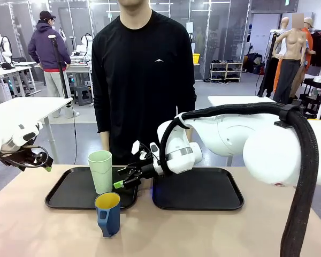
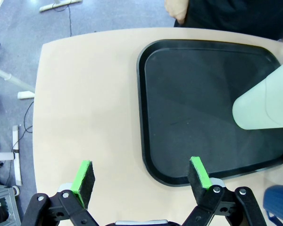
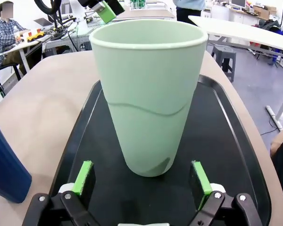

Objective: Sort and store the cups by type.
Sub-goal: Place the picked Reusable plastic cup into the Flat Tray indicated by the person, then pick up the Handle plastic cup and place it into the empty Flat Tray.

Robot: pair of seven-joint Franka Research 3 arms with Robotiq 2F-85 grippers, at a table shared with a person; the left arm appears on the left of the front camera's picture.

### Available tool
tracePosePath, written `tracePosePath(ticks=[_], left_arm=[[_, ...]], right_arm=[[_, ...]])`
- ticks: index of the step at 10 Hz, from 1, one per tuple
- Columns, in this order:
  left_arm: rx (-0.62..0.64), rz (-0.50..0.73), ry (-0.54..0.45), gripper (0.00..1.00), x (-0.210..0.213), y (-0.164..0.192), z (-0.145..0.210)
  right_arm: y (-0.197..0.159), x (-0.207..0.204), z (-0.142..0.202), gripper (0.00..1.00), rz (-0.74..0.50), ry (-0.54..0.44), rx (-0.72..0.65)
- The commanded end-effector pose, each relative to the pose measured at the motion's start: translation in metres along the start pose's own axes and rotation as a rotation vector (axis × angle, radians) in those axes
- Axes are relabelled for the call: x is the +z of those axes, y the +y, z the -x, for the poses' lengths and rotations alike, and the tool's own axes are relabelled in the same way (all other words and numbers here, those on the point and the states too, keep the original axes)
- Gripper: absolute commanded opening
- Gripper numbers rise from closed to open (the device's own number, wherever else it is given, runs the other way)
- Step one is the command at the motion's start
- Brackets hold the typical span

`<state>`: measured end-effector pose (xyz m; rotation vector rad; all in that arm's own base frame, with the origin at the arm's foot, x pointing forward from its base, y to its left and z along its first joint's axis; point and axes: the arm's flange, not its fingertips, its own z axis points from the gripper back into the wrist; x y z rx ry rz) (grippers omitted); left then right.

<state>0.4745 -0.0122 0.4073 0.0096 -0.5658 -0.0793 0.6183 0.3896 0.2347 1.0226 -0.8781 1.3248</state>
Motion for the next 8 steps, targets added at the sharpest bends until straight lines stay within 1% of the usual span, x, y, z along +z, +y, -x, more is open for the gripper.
tracePosePath(ticks=[1, 8], left_arm=[[-0.005, -0.004, 0.0, 1.0, 0.0002, 0.0014, -0.0003], [-0.005, -0.004, 0.0, 1.0, 0.0002, 0.0014, -0.0003]], right_arm=[[-0.0041, -0.005, 0.0013, 1.0, -0.014, -0.031, 0.004], [-0.0041, -0.005, 0.0013, 1.0, -0.014, -0.031, 0.004]])
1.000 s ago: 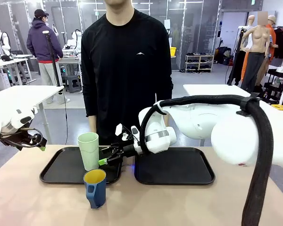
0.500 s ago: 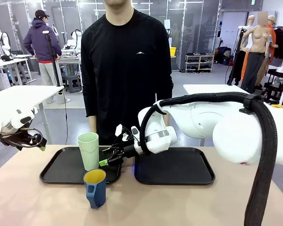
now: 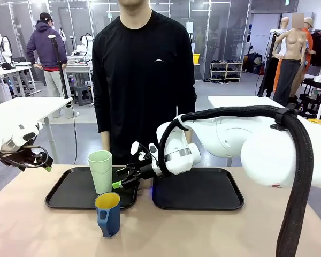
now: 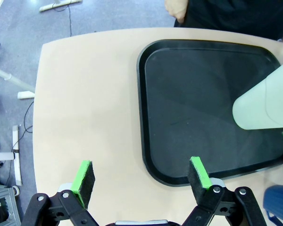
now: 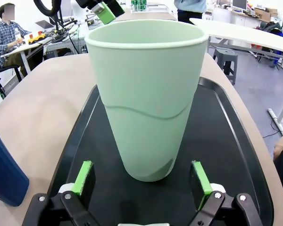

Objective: Sort and store the cups by type.
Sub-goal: Pick up the Handle plastic cup and place it into the empty Flat Tray.

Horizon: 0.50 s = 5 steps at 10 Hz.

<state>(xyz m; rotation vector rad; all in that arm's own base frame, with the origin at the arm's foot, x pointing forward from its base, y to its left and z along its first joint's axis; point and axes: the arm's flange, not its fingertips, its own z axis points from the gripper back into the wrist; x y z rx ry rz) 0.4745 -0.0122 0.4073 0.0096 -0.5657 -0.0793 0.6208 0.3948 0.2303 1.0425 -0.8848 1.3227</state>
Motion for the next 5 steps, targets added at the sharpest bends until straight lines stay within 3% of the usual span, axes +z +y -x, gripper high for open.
tracePosePath(ticks=[1, 5], left_arm=[[-0.005, -0.004, 0.0, 1.0, 0.0002, 0.0014, -0.0003], [-0.005, -0.004, 0.0, 1.0, 0.0002, 0.0014, -0.0003]], right_arm=[[-0.001, 0.0012, -0.0009, 1.0, -0.005, -0.015, 0.004], [0.0, -0.0001, -0.0001, 1.0, 0.0, 0.0, 0.0]])
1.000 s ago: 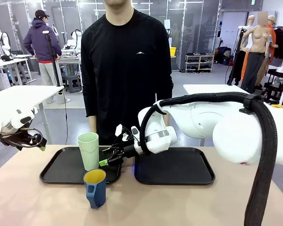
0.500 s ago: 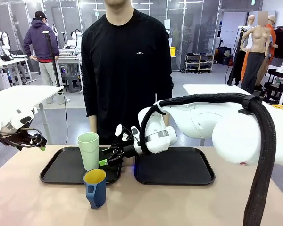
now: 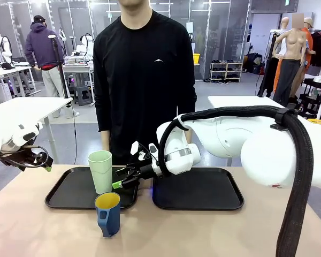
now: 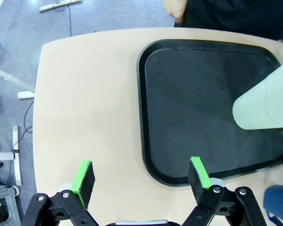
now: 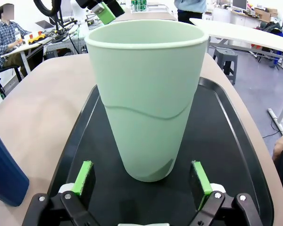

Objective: Sort and store the cups by type.
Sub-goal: Pick up the Handle plastic cup and place it into the empty Flat Tray.

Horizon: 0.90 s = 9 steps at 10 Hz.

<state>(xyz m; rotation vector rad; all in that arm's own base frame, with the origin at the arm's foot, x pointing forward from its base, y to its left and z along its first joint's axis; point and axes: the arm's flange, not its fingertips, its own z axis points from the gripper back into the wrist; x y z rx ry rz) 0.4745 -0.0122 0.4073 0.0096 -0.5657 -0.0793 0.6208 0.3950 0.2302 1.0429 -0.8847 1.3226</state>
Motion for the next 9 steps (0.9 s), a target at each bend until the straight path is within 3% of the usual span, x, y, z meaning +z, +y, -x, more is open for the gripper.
tracePosePath(ticks=[1, 6, 9], left_arm=[[-0.005, -0.004, 0.0, 1.0, 0.0, 0.001, 0.0], [-0.005, -0.004, 0.0, 1.0, 0.0, 0.001, 0.0], [-0.005, -0.004, 0.0, 1.0, 0.0, 0.001, 0.0]], right_arm=[[0.018, 0.018, -0.013, 1.0, 0.031, 0.09, 0.027], [0.112, 0.115, -0.067, 1.0, 0.243, 0.456, -0.066], [0.177, 0.185, -0.079, 1.0, 0.421, 0.592, -0.089]])
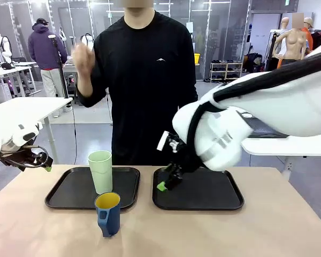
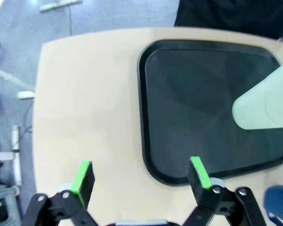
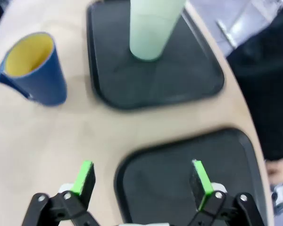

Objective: Sort and store the cups by type.
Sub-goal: Pick up the Handle plastic cup and place it into the empty Flat Tray.

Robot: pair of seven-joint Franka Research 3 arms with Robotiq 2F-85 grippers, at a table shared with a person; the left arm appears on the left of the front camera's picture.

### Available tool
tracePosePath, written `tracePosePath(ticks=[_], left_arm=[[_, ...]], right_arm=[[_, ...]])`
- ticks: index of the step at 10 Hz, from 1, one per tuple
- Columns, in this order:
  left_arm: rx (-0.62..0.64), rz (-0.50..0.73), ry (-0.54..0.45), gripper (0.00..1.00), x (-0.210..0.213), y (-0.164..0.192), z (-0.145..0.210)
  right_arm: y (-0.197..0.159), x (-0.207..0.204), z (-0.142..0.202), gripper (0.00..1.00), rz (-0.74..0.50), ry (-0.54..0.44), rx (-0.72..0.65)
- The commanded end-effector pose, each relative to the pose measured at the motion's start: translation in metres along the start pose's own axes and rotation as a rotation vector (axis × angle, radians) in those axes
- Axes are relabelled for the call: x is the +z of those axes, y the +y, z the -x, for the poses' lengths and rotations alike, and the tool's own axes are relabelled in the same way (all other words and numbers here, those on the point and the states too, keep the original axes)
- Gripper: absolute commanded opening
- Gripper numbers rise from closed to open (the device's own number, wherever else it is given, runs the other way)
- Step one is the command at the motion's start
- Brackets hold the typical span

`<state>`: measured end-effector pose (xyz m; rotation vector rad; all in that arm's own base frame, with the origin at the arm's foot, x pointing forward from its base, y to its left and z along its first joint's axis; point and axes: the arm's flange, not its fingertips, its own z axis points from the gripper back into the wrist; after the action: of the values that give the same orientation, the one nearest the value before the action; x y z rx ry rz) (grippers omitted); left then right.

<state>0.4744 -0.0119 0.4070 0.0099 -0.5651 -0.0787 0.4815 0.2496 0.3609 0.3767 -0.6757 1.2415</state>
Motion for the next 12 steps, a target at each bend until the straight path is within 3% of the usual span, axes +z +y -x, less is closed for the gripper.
tracePosePath(ticks=[1, 4, 7, 12], left_arm=[[-0.006, -0.004, -0.001, 1.0, 0.0, 0.001, -0.001], [-0.006, -0.004, -0.001, 1.0, 0.0, 0.001, -0.001], [-0.006, -0.004, -0.001, 1.0, 0.0, 0.001, -0.001], [-0.006, -0.004, -0.001, 1.0, 0.0, 0.001, -0.001]], right_arm=[[0.021, 0.051, 0.014, 1.0, 0.031, 0.156, -0.055], [0.018, 0.105, 0.055, 1.0, -0.011, 0.285, -0.037], [-0.002, 0.137, 0.083, 1.0, -0.131, 0.333, 0.02], [-0.016, 0.15, 0.09, 1.0, -0.216, 0.444, 0.004]])
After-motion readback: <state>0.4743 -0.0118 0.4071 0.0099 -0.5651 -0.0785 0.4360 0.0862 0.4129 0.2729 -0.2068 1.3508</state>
